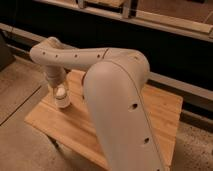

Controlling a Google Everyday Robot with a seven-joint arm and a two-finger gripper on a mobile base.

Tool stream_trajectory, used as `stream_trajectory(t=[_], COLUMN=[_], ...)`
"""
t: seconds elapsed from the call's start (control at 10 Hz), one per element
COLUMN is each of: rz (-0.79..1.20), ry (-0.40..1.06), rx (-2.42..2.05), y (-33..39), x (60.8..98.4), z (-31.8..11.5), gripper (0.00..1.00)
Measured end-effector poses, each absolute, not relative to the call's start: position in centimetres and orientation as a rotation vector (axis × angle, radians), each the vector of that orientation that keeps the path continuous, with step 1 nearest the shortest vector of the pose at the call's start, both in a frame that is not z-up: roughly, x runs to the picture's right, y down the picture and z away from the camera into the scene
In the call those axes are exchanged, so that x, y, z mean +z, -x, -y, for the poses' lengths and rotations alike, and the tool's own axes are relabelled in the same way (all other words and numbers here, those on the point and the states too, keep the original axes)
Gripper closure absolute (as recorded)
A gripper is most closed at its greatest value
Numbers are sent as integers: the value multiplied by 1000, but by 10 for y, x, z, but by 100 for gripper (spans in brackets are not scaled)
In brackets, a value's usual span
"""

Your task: Place the ceramic cup over the eraser

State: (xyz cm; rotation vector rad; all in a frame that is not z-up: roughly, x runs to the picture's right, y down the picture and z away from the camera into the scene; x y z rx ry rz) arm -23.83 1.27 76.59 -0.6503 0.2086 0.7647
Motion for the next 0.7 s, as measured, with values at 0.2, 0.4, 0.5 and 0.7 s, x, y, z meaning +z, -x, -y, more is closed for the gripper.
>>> stream_trajectory(t=[0.2, 0.4, 0.5, 0.7], rz=[-214, -219, -222, -223], ry=[650, 652, 654, 654], rx=[763, 761, 761, 761], y=[239, 239, 240, 239], x=[768, 769, 770, 770], z=[-13, -14, -15, -15], gripper=[100, 100, 100, 94])
